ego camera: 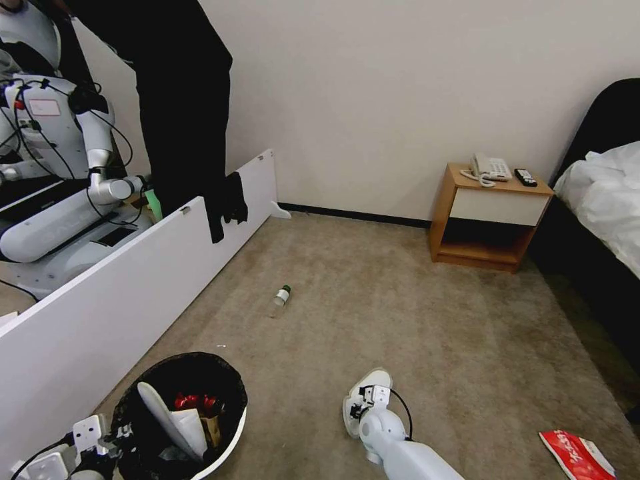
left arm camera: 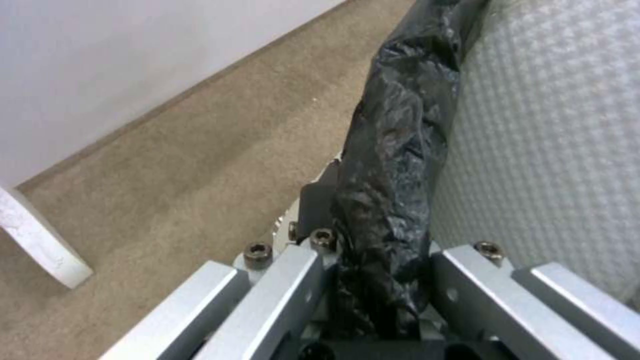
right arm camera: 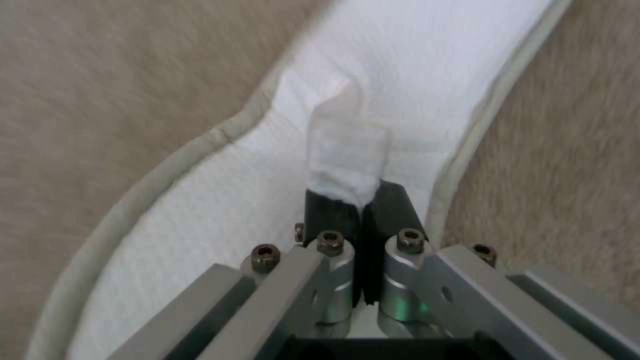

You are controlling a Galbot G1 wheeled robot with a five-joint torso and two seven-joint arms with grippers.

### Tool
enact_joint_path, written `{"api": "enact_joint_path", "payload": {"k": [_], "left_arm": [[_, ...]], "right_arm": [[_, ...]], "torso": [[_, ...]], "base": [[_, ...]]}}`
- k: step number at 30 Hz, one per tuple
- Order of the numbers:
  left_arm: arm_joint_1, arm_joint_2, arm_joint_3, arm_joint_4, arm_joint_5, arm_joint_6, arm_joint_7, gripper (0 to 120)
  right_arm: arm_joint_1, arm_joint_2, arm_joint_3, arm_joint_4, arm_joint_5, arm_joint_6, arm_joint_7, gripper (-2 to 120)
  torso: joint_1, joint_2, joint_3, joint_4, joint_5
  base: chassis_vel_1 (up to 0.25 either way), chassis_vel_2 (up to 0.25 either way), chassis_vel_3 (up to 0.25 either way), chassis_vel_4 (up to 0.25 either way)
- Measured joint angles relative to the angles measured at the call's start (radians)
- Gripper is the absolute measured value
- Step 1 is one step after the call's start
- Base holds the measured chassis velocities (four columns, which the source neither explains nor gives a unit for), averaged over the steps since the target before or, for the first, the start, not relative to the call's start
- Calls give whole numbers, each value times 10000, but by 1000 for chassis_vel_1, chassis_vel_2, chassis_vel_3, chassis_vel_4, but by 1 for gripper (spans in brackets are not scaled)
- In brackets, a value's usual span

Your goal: Pick up the trash bin, then pick up the garbage from the floor and place it into the trash bin.

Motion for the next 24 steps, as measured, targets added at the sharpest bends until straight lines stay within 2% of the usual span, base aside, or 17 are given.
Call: {"api": "enact_joint_path", "payload": {"k": [4, 6, 12, 13, 14, 16, 21, 24], "left_arm": [[5, 18, 54, -64, -3, 60, -17, 2], [-1, 31, 128, -123, -4, 130, -18, 2], [-90, 38, 321, -177, -52, 265, -78, 2], [-140, 61, 402, -217, -202, 381, -176, 2], [-140, 61, 402, -217, -202, 381, -176, 2], [-156, 143, 471, -358, -526, 561, -328, 2], [-147, 280, 497, -535, -798, 727, -503, 2], [-75, 389, 498, -804, -1255, 933, -724, 2]], "right_arm": [[-186, -328, -1, 968, 61, 212, 58, 0], [-377, -742, 28, 2084, 162, 431, 88, 0], [-524, -1609, 81, 3702, 214, 798, 147, 0], [-516, -2234, 153, 4553, 260, 879, 222, 0], [-516, -2234, 153, 4553, 260, 879, 222, 0], [-350, -2869, 221, 5436, 151, 1058, 266, 0], [56, -3407, 253, 6296, -13, 1274, 339, 0], [456, -3769, 272, 7036, -125, 1403, 339, 0]], "torso": [[0, 1, -2, 3, 2], [0, 2, -4, 3, 3], [-3, 4, -5, 3, 4], [-3, 5, -6, 2, 1], [-3, 5, -6, 2, 1], [-4, 6, -6, 1, 2], [-4, 7, -6, 4, 2], [-4, 7, -6, 5, 2]], "base": [[0, 0, 0, 0], [0, 0, 0, 0], [0, 0, 0, 0], [0, 0, 0, 0], [0, 0, 0, 0], [0, 0, 0, 0], [0, 0, 0, 0], [0, 0, 0, 0]]}}
